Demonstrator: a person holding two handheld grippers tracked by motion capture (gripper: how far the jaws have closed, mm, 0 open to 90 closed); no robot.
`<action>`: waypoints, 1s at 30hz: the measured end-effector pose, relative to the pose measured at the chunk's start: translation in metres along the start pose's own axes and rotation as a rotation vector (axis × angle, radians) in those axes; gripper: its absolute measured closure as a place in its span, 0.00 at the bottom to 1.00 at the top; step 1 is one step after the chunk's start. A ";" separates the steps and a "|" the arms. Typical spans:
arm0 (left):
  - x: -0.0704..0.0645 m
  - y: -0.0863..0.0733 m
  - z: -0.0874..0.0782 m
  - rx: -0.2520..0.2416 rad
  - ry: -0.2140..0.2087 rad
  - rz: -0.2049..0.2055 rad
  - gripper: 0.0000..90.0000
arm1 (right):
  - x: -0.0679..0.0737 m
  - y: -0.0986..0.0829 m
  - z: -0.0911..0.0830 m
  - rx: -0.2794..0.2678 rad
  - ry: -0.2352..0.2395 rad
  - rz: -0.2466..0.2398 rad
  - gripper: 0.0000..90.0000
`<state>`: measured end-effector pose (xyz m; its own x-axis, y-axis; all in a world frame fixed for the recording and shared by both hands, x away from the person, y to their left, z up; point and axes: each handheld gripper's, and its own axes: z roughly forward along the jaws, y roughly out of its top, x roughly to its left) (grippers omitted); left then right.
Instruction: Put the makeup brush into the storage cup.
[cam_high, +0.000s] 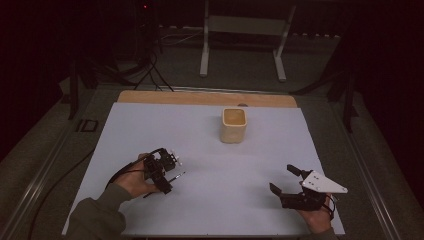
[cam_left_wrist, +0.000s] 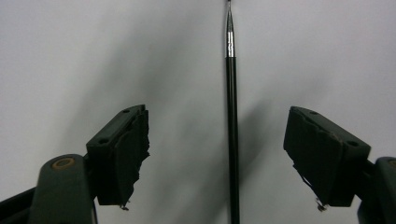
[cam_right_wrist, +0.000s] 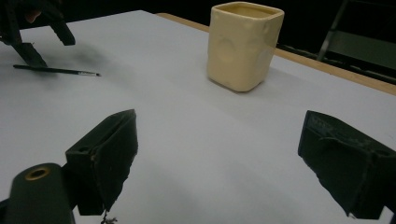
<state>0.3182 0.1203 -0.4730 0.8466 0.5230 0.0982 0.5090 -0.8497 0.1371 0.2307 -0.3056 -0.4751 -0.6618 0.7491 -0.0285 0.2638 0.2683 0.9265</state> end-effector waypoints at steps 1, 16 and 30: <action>-0.001 0.001 0.001 0.001 0.000 -0.003 0.27 | 0.000 0.000 0.000 -0.001 0.000 0.000 0.13; 0.004 0.009 0.017 0.065 -0.089 -0.061 0.61 | 0.000 0.000 -0.001 -0.003 0.000 -0.003 0.13; 0.007 0.017 0.018 0.147 -0.153 -0.048 0.97 | 0.000 0.000 -0.001 -0.005 0.000 -0.001 0.14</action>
<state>0.3354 0.1080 -0.4875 0.8291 0.5562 -0.0573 0.5567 -0.8307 -0.0084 0.2298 -0.3063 -0.4744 -0.6621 0.7489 -0.0296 0.2598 0.2664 0.9282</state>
